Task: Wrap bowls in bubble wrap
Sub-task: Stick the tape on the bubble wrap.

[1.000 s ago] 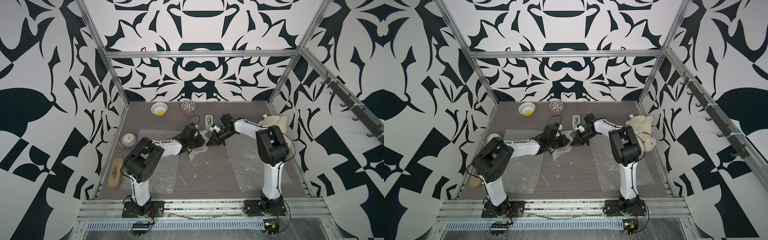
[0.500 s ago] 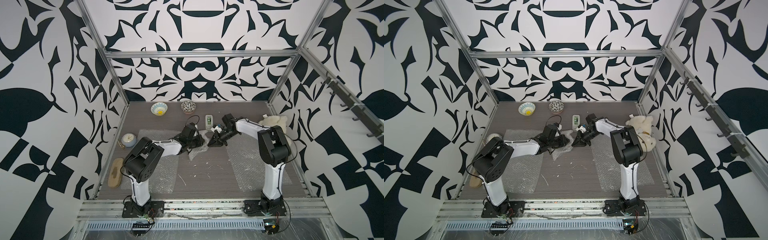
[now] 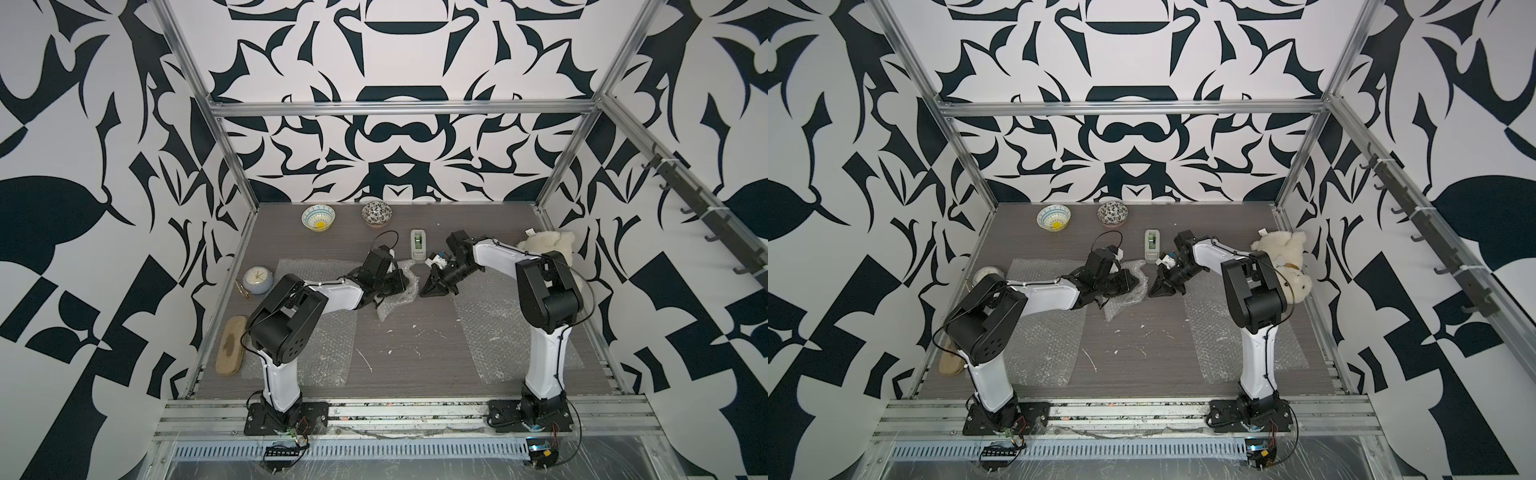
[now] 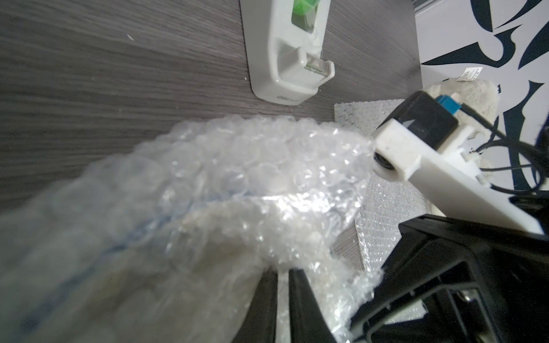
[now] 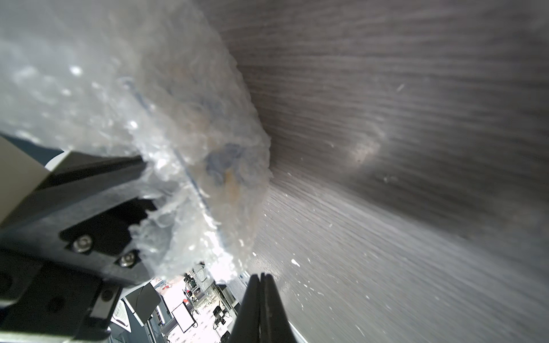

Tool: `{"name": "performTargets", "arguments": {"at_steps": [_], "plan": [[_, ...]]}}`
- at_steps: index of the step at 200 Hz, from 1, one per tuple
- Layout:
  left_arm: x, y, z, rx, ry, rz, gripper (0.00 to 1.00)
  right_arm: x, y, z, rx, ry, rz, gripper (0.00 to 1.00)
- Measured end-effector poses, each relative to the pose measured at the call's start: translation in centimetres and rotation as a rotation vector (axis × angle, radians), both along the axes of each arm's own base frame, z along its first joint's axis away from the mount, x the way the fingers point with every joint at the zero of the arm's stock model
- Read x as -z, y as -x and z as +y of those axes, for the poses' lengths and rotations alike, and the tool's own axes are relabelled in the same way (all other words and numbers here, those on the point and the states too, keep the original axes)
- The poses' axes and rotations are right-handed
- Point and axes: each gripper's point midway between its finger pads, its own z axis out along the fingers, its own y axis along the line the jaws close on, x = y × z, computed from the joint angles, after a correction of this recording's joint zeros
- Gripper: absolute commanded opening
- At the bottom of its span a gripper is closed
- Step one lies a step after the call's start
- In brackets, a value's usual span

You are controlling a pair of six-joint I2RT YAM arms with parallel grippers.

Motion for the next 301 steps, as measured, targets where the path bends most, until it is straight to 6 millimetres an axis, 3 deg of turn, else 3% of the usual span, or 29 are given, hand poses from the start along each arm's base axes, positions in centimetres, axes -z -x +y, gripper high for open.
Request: {"name": "performTargets", "arguments": {"at_steps": [152, 210, 226, 250, 279, 301], "plan": [[0.0, -0.1, 0.1, -0.002, 0.0, 0.0, 0.13, 1.5, -1.8, 1.4, 0.089, -0.093, 0.005, 0.09], [-0.2, 0.1, 0.2, 0.0, -0.006, 0.005, 0.18, 3.0, -1.4, -2.1, 0.126, 0.045, -0.006, 0.18], [-0.4, 0.3, 0.3, 0.001, -0.011, 0.009, 0.21, 2.0, -1.4, -3.0, 0.142, 0.072, -0.037, 0.27], [-1.2, 0.6, 0.6, 0.004, -0.017, 0.007, 0.3, -1.5, -1.4, -3.4, 0.182, 0.071, -0.118, 0.47], [-2.8, 0.5, 0.9, -0.005, -0.022, -0.013, 0.37, -4.8, -1.1, -2.2, 0.214, 0.026, -0.203, 0.51], [-4.3, 0.3, 1.1, -0.011, -0.026, -0.042, 0.38, -4.6, -1.0, -0.6, 0.217, 0.011, -0.204, 0.52]]}}
